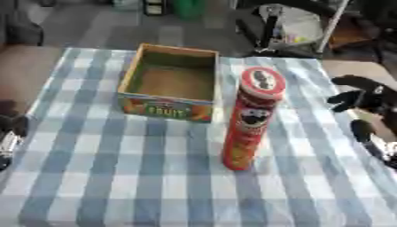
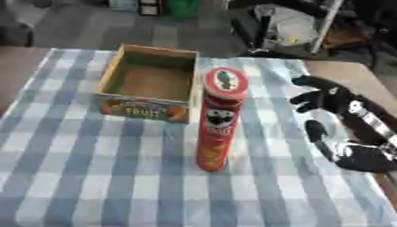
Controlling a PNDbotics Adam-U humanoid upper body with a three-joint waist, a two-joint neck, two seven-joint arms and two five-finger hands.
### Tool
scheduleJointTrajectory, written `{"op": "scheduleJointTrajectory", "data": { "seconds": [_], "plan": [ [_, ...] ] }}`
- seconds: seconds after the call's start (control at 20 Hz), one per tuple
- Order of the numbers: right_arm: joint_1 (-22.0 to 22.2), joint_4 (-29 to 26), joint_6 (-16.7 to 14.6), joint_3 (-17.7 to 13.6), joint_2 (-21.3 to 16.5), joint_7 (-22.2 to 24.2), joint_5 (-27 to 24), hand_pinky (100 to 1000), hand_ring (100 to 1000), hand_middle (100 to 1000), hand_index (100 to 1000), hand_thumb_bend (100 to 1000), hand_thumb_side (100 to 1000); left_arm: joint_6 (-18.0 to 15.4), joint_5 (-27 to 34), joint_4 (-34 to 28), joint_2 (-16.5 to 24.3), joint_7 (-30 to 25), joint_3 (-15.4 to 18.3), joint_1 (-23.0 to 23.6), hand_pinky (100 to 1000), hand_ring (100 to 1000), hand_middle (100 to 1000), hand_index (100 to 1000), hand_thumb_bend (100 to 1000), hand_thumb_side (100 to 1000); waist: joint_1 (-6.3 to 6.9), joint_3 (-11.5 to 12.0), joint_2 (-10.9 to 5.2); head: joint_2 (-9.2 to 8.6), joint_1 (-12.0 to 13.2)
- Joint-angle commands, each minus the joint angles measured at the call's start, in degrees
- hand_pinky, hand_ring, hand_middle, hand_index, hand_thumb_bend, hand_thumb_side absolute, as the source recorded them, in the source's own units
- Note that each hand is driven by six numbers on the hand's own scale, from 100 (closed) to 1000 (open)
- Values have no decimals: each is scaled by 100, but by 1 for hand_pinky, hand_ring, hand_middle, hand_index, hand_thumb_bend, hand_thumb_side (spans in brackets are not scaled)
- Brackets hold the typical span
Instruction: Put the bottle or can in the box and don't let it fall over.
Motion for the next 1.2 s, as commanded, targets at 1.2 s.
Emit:
{"op": "scheduleJointTrajectory", "data": {
  "seconds": [1.2],
  "plan": [
    [-1911, -135, 364, 374, -2283, 844, -520, 844, 920, 988, 1000, 100, 508, -55, -16, -20, 69, -195, -134, -53, 575, 522, 556, 707, 307, 441, -58, 142, 16, 4, -188]
  ]
}}
